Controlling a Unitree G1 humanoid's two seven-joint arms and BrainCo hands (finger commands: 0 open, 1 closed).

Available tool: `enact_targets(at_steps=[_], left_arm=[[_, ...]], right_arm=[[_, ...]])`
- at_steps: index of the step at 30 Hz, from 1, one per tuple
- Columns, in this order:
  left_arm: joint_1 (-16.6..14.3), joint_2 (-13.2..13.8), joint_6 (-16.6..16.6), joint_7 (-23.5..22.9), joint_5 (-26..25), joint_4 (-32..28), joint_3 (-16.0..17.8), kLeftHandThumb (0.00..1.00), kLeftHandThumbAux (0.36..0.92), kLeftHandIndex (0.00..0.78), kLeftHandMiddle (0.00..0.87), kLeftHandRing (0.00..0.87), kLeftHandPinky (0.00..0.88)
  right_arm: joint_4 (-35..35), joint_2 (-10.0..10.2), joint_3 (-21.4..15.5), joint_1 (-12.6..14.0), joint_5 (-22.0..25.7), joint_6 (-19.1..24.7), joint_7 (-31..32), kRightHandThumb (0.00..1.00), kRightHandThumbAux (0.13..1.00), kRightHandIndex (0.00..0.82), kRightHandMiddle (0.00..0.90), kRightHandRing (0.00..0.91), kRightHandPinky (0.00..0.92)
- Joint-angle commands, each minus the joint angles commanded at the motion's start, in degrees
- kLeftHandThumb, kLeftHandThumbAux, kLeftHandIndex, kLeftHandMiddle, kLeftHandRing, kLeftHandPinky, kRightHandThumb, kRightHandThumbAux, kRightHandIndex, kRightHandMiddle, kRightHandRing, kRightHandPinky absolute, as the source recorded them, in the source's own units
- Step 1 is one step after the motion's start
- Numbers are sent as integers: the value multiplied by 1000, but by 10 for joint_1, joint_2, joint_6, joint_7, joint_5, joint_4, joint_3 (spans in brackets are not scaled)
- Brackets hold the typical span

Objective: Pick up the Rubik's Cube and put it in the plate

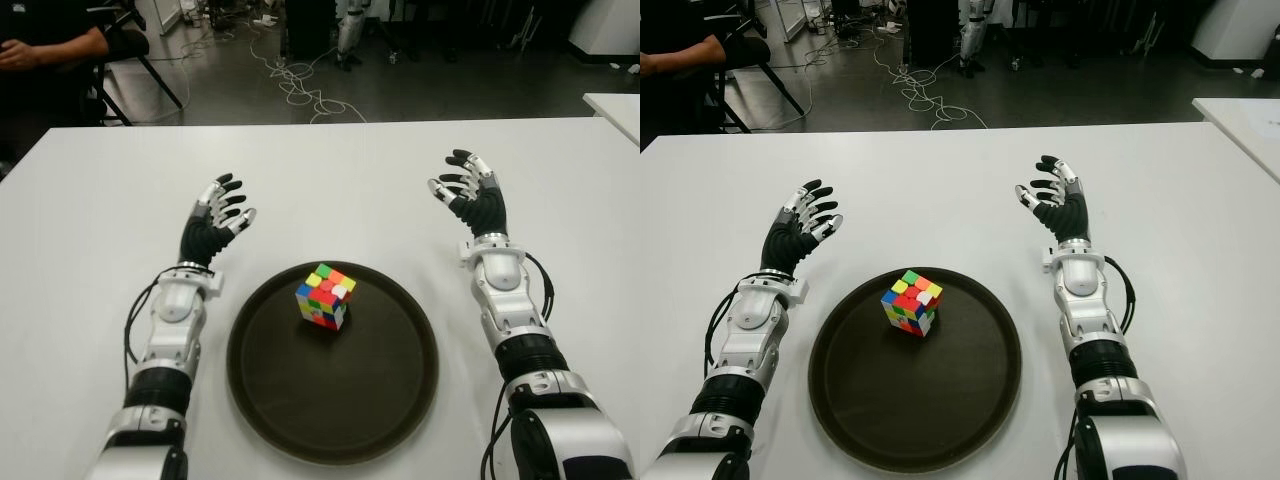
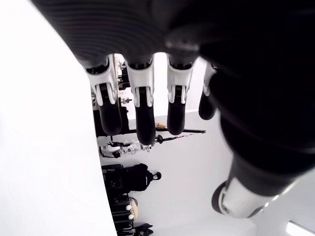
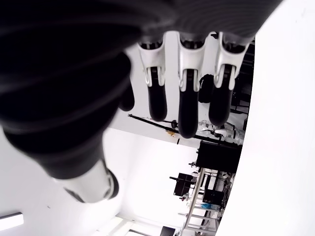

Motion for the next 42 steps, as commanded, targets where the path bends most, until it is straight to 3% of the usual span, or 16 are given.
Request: enact_targets(at_steps=[18,23,42], left_arm=[[-7,-5,-5,3,-17,12,11,194,755,118,178,195,206],[-10,-6,-14,11,-16,20,14,191,767,106,157,173,183],[-21,-3,-60,20,-4,57,13,132,756,86,113,130,146]], right_arm=[[19,-2,4,-10,-8,-9,-7,346,799,226,304,313,354],[21,-1,3,-11,-8,-7,-7,376,805,233,311,317,363],[34,-8,7,-19,-15,-6,-6,334,792,228,312,323,365]])
